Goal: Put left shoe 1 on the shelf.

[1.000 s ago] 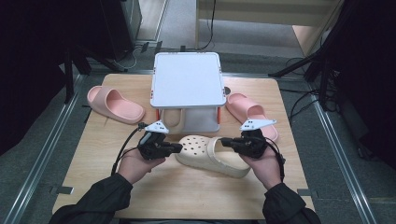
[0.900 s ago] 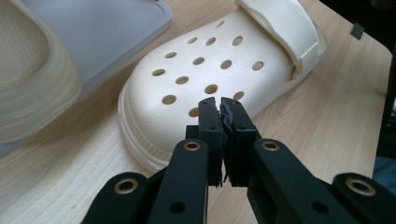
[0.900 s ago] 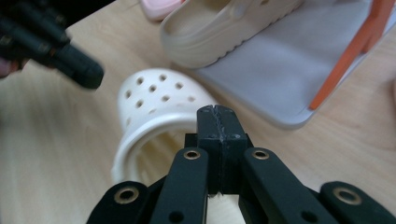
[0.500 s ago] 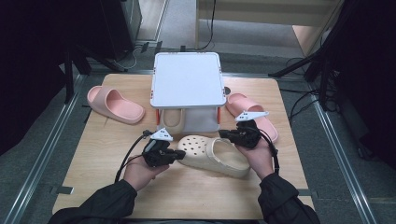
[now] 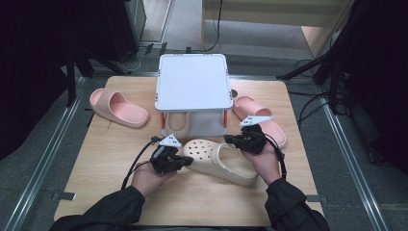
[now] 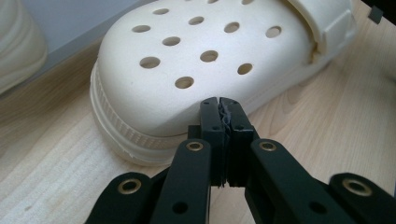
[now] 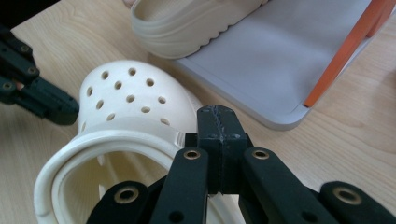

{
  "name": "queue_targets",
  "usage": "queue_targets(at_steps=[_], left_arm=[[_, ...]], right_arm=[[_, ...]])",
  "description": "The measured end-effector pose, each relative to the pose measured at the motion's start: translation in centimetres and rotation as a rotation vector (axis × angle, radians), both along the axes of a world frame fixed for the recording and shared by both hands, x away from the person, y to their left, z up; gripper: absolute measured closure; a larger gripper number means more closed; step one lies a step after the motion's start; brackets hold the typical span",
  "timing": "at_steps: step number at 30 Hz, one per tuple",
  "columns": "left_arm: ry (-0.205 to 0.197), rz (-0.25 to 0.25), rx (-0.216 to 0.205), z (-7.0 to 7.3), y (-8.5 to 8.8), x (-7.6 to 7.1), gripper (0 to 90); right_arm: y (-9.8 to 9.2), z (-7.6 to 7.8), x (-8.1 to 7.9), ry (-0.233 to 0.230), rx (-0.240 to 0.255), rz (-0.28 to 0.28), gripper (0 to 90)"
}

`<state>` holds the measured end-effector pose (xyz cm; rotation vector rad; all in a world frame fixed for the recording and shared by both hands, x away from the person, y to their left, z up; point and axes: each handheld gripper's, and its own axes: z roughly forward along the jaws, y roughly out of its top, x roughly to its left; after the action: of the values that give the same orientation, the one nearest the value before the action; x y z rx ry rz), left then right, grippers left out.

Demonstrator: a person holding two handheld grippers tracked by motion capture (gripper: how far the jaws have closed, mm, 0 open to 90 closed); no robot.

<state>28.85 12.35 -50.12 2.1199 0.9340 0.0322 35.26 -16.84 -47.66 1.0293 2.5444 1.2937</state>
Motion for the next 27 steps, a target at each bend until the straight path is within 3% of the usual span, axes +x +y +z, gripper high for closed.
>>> queue_targets(at_steps=[5,11,21,27], left_arm=[[0.011,0.023,-0.006,0.0,0.2,0.7,88.6],[0.014,0.034,-0.011,0.0,0.2,1.4,88.3],[0.036,0.030,-0.027,0.0,-0.1,2.7,87.3],[0.023,0.029,-0.025,0.0,-0.2,3.3,87.1]], right_arm=[[0.5,-0.2,-0.8,-0.006,-0.044,0.014,90.0],[1.0,-0.4,-1.7,0.016,-0.058,0.031,90.0],[0.9,-0.7,-2.7,0.023,-0.048,0.018,90.0],[0.8,-0.8,-3.4,0.022,-0.028,0.007,90.0]])
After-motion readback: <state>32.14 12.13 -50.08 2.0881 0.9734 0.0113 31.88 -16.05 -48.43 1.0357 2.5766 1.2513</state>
